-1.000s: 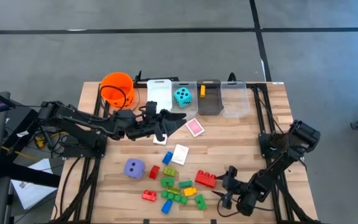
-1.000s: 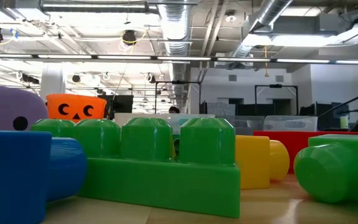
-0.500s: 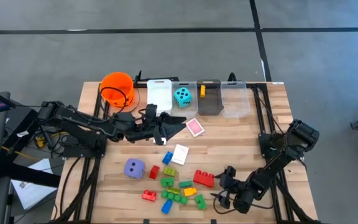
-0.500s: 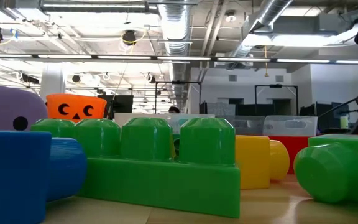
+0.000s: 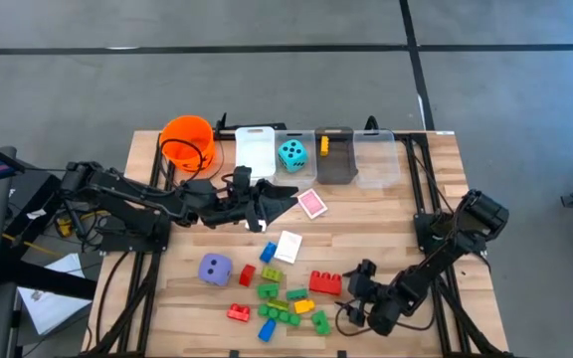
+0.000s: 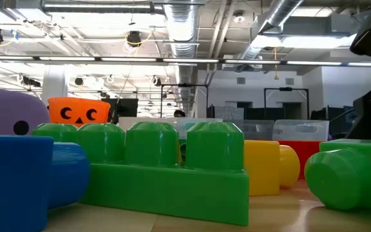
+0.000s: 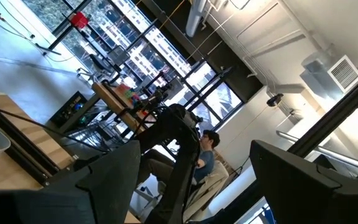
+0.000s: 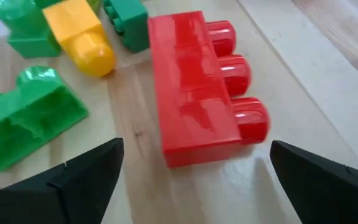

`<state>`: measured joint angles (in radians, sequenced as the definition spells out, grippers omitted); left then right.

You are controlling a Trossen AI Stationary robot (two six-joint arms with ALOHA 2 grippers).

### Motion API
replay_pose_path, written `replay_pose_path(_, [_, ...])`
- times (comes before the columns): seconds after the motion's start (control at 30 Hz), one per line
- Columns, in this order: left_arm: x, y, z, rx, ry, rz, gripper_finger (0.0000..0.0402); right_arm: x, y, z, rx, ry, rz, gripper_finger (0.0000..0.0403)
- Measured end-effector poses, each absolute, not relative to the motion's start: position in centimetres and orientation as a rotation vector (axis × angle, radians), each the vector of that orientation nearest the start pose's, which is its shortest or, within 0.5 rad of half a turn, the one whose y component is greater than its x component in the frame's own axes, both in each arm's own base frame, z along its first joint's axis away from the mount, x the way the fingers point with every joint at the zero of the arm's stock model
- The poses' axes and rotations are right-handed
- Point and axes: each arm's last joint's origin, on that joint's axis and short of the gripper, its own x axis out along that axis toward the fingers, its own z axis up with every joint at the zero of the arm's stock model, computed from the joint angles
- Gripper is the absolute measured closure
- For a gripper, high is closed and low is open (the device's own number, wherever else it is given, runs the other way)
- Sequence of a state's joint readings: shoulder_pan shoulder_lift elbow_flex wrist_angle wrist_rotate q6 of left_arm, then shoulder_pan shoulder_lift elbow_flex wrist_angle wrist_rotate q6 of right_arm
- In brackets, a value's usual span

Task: Pick & Place Toys
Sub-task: Put the large red game piece into the right transparent bin

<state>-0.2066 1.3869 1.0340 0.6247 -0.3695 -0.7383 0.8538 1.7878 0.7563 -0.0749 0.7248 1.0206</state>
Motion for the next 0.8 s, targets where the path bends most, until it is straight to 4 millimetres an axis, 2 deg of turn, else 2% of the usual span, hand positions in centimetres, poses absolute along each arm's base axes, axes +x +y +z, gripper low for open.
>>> replay_pose_path(0.3, [30.9,-5.4,36.0,-0.810,-0.310,0.058,0.0103,21.2,20.2,10.1,0.144,0.737,-0.296,0.0003])
replay_pose_path(0.6, [30.9,-5.4,36.0,-0.810,-0.310,0.058,0.0103,21.9,20.4,10.3,0.102,0.746,-0.203,0.0004])
replay_pose_path(0.8, [30.9,-5.4,36.0,-0.810,-0.310,0.059,0.0103,22.1,20.3,10.3,0.100,0.754,-0.190,0.0040])
